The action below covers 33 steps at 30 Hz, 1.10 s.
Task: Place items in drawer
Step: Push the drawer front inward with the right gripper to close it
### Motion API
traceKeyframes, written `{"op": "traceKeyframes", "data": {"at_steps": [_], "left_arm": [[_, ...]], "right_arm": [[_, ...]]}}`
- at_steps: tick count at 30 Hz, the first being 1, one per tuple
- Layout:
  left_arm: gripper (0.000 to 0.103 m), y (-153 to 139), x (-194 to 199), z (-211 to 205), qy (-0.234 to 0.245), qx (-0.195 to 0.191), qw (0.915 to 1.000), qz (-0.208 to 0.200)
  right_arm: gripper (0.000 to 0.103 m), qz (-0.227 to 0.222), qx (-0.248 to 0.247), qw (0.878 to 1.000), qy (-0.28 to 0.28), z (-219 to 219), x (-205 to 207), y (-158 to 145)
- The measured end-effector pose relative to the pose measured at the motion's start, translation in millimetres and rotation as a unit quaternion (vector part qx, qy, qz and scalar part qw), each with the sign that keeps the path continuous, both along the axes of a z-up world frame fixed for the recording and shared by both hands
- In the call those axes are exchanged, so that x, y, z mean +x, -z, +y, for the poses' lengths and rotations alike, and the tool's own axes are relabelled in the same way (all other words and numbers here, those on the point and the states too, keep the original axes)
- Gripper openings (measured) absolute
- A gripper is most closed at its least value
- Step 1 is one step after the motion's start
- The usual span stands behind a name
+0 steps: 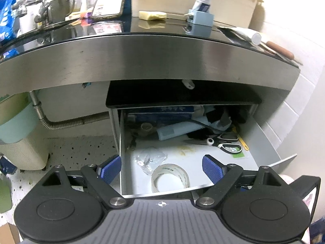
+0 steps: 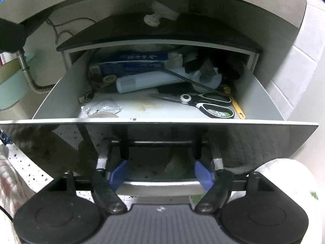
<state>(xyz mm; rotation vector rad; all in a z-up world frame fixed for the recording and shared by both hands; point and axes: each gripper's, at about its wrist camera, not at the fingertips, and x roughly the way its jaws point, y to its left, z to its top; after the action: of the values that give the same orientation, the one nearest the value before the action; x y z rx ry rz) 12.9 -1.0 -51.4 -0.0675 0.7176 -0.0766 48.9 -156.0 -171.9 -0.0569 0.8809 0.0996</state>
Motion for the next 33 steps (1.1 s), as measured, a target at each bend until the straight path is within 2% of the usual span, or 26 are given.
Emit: {"op": "traceKeyframes", "data": {"at_steps": [5, 17, 21, 23, 33], "left_arm": [[0.087, 1.5, 2.1, 6.2, -0.009, -0.011, 0.9999, 0.006], [0.087, 2.5, 4.2, 5.7, -0.006, -0.016, 0.9997, 0.015], [0.087, 3.3, 5.6, 6.2, -0.006, -0.019, 0.9996, 0.018], [0.087, 3.7, 6.5, 6.5, -0.006, -0.02, 0.9996, 0.02], [0.087, 3.4, 5.0, 5.6, -0.003, -0.018, 0.9997, 0.018]], "right_arm": [[0.081, 0.0, -0.002, 1.0, 0.006, -1.2, 1.1, 0.7], [0.083, 0.006, 0.01, 1.0, -0.002, -5.8, 5.8, 1.7], [0.093, 0.008, 0.009, 1.0, -0.011, -2.0, 7.9, 3.1], [0.094, 0.007, 0.007, 1.0, -0.011, 0.2, 8.3, 3.8], [0.098, 0.012, 0.008, 1.0, -0.009, 1.6, 9.1, 3.9]]}}
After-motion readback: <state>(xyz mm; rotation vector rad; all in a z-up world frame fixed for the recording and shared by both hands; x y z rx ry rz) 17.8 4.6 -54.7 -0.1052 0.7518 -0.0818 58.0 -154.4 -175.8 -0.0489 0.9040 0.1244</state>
